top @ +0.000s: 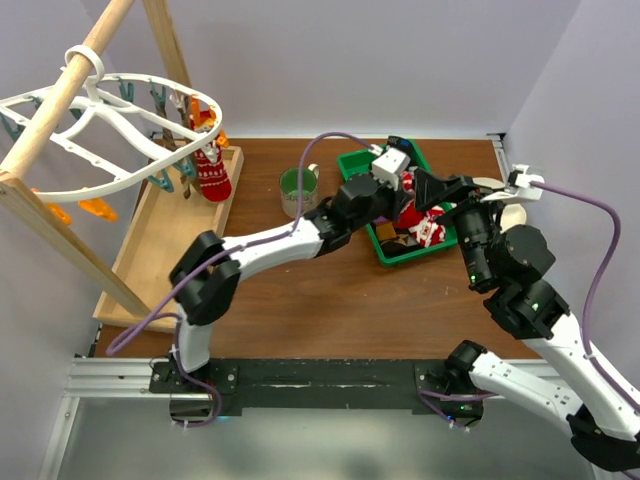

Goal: Remove the socks clipped to the hanger
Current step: Place the sock in the bin.

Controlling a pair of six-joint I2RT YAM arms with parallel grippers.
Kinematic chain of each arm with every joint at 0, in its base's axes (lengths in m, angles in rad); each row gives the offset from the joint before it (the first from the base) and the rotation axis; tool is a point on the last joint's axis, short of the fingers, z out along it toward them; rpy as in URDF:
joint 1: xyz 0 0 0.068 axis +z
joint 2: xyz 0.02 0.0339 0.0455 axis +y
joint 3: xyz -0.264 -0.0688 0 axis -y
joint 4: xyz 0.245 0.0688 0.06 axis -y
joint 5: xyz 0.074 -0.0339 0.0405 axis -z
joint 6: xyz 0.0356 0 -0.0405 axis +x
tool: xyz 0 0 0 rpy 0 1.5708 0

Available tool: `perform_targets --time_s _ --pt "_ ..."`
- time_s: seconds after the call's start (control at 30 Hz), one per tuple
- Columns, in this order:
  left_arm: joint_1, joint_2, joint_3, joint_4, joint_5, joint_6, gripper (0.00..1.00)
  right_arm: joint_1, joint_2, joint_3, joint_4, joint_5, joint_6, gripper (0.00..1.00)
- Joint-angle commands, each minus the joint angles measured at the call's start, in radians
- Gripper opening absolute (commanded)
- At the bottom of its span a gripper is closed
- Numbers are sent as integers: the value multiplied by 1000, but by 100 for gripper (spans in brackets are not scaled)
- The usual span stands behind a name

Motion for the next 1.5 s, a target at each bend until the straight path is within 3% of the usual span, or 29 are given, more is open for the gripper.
perform_targets --time_s 0.0,0.1,0.37,0.43,0.6,0.83,1.0,1.47 --pt "51 178 250 74 34 50 0 2 17 25 -59 19 -17 85" --pt "98 329 400 39 73 2 0 0 20 31 -64 13 -20 85" --pt "193 661 577 -39 132 -89 0 2 55 38 -73 -27 -23 85" --pt "198 683 608 -53 145 -96 0 2 77 56 -85 -65 -11 85" --pt "198 640 571 -27 142 -81 5 0 106 62 -85 -99 -5 85" --pt "197 533 487 5 151 -64 31 0 132 77 -83 -119 -10 86" --pt "195 404 321 97 160 -79 49 2 166 125 -80 -153 -8 88" --pt "194 225 116 198 188 -78 57 0 207 133 -65 -184 3 89"
